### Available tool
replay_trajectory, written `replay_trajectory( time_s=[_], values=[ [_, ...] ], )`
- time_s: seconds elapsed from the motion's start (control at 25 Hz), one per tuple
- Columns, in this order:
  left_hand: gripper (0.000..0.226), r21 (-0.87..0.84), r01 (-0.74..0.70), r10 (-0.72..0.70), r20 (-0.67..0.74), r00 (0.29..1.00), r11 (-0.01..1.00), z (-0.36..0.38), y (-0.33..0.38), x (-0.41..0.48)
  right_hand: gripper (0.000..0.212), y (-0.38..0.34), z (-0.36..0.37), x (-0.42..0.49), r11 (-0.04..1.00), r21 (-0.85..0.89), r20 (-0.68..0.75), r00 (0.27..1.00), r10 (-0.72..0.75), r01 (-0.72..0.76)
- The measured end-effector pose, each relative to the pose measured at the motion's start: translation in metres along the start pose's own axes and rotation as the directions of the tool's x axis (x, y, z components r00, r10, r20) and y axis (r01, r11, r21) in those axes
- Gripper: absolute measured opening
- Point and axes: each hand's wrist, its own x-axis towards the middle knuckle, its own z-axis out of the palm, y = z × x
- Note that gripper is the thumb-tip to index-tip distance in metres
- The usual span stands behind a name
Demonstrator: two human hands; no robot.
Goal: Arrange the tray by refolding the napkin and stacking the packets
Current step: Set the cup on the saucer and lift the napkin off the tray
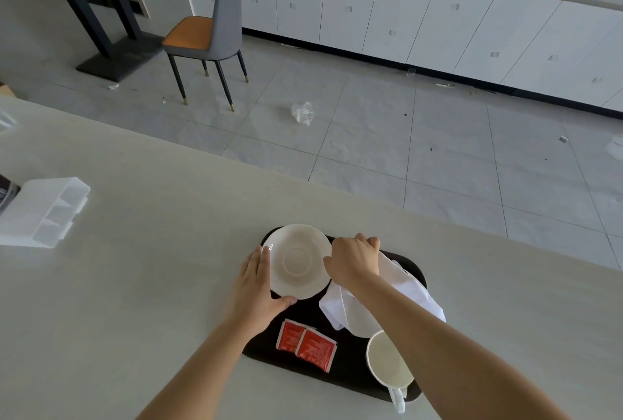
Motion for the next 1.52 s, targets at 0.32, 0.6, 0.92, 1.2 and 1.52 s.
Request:
replay_trajectory(
  time_s=[0.32,0.6,0.92,1.2,1.52],
  values=[
    [0.118,-0.009,0.025,-0.025,-0.017,1.000,1.000,0.002,-0.004,-0.010,0.028,-0.002,0.004,-0.004,1.000,0.006,0.002,1.000,-0.023,0.023],
    [0.118,-0.026,0.040,-0.040,-0.017,0.999,0.999,0.004,-0.005,-0.011,0.014,0.006,-0.002,-0.017,0.989,0.139,-0.034,0.999,-0.034,0.039],
    [0.102,0.081,-0.025,0.029,-0.050,0.998,0.996,0.011,-0.018,-0.032,0.021,0.056,-0.008,-0.117,0.879,0.473,-0.277,0.957,0.088,0.056],
    [0.084,0.220,-0.095,0.110,-0.059,0.992,0.971,0.024,-0.052,-0.061,0.027,0.086,0.032,-0.222,0.765,0.626,-0.282,0.872,0.400,-0.148],
    [0.085,0.190,-0.073,0.089,-0.074,0.993,0.979,0.022,-0.050,-0.061,0.034,0.076,0.075,-0.238,0.749,0.593,-0.096,0.897,0.431,-0.297]
  ],
)
